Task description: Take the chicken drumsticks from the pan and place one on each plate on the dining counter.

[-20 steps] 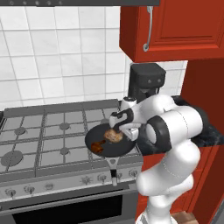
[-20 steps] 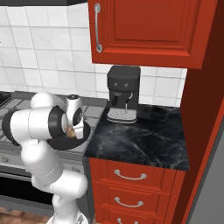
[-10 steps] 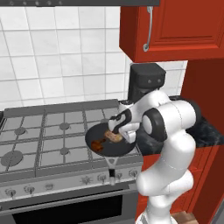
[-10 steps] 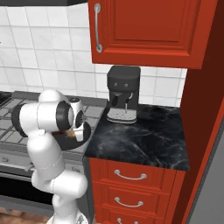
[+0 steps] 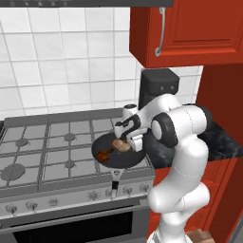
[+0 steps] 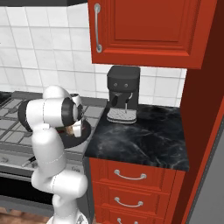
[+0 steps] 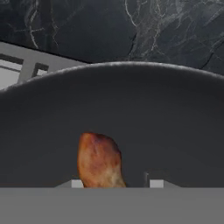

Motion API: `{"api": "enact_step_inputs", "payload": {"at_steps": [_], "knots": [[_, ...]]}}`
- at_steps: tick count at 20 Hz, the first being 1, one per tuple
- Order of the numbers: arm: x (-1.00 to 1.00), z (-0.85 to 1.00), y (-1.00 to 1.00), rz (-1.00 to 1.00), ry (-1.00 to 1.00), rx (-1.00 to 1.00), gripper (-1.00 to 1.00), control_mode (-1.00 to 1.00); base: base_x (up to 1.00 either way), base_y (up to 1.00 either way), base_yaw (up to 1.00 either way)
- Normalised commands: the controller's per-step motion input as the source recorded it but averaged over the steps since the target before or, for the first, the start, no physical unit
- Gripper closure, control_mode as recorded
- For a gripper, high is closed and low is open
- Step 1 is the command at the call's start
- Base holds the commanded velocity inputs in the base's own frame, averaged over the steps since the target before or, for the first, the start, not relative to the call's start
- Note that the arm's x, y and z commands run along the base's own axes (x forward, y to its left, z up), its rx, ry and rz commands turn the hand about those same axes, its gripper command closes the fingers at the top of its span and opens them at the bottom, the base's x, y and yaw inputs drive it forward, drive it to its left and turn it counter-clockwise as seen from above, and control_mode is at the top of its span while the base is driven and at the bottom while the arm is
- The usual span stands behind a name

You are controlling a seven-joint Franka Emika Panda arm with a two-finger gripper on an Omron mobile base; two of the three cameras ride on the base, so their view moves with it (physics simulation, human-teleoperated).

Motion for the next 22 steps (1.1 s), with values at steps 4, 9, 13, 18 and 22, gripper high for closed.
{"api": "enact_step_inputs", "payload": {"at_steps": [4, 9, 13, 18, 22], "knots": [[0.00, 0.00, 0.01, -0.14, -0.11, 0.01, 1.00, -1.00, 0.00, 0.00, 0.00], [-0.20, 0.55, 0.00, -0.06, -0.22, 0.06, 1.00, -1.00, 0.00, 0.00, 0.00], [-0.33, 1.00, 0.00, 0.02, -0.30, 0.07, 1.00, -1.00, 0.00, 0.00, 0.00], [-0.90, 1.00, 0.01, 0.02, -0.29, 0.06, 1.00, -1.00, 0.00, 0.00, 0.00], [-1.00, 1.00, 0.01, 0.00, -0.48, 0.08, 1.00, -1.00, 0.00, 0.00, 0.00]]}}
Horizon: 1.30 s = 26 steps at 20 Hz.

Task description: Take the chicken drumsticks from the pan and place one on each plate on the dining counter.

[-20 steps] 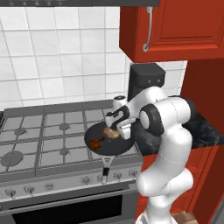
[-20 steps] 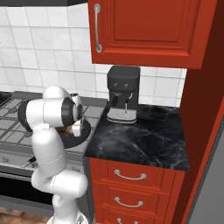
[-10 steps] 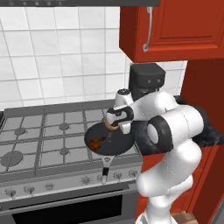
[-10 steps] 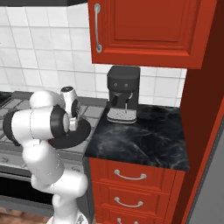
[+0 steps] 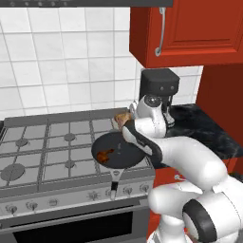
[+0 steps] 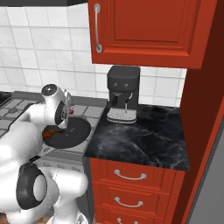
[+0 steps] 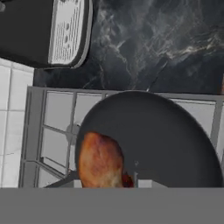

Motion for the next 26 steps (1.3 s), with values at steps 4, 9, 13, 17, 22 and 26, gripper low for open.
{"api": "enact_step_inputs", "payload": {"at_steps": [4, 9, 13, 17, 22, 26], "knots": [[-1.00, 0.95, -0.13, 0.00, -0.47, 0.19, 1.00, -1.00, 0.00, 0.00, 0.00], [-0.69, 0.55, -0.21, 0.00, -0.23, 0.19, 1.00, -1.00, 0.00, 0.00, 0.00], [-0.07, 0.11, -0.03, 0.00, -0.07, 0.11, 1.00, -1.00, 0.00, 0.00, 0.00], [0.00, 0.02, 0.00, 0.07, -0.05, 0.05, 1.00, -1.00, 0.00, 0.00, 0.00], [0.00, 0.00, 0.00, 0.00, 0.00, 0.00, 1.00, 1.00, 0.00, -0.07, 0.26], [0.00, 0.00, 0.00, 0.00, 0.00, 0.00, 1.00, 1.00, -0.08, -0.21, 0.51]]}}
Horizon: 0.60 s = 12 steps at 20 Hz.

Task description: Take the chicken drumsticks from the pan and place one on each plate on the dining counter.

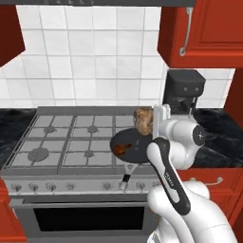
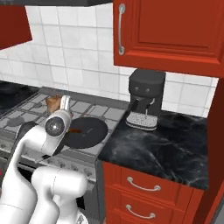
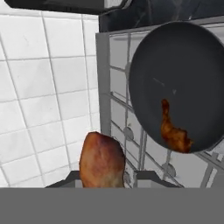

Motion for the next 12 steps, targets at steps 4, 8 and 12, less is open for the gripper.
{"api": "enact_step_inputs", "payload": {"at_steps": [4, 8, 12], "knots": [[0.00, 0.00, 0.00, 0.00, 0.00, 0.00, 1.00, 1.00, -0.21, -0.17, 0.62], [0.00, 0.00, 0.00, 0.00, 0.00, 0.00, 1.00, 1.00, -0.08, -0.02, 0.62], [0.00, 0.00, 0.00, 0.00, 0.00, 0.00, 1.00, 1.00, 0.00, 0.00, 0.61]]}}
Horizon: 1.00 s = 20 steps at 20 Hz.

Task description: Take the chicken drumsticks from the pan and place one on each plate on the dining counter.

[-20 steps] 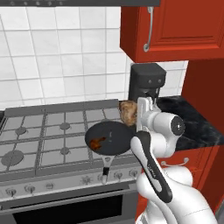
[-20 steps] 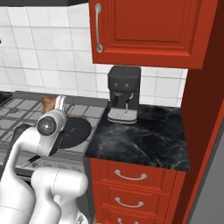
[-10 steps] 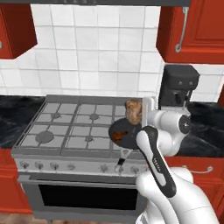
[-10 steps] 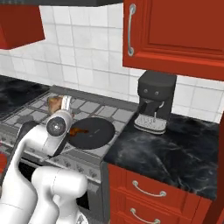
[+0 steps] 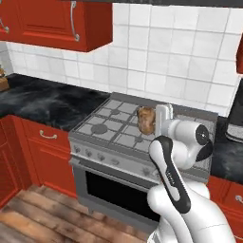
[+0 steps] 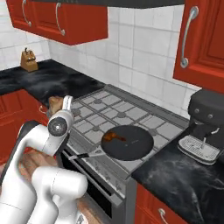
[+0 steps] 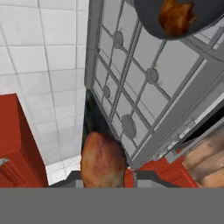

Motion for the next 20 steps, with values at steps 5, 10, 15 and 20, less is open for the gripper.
{"api": "enact_step_inputs", "payload": {"at_steps": [5, 10, 15, 20], "knots": [[0.00, 0.00, 0.00, 0.00, 0.00, 0.00, 1.00, 1.00, -0.01, 0.05, 0.63], [0.00, 0.00, 0.00, 0.00, 0.00, 0.00, 1.00, 1.00, 0.00, 0.15, 0.68], [0.00, 0.00, 0.00, 0.00, 0.00, 0.00, 1.00, 1.00, 0.00, 0.14, 0.69], [0.00, 0.00, 0.00, 0.00, 0.00, 0.00, 1.00, 1.00, 0.00, 0.20, 0.67]]}}
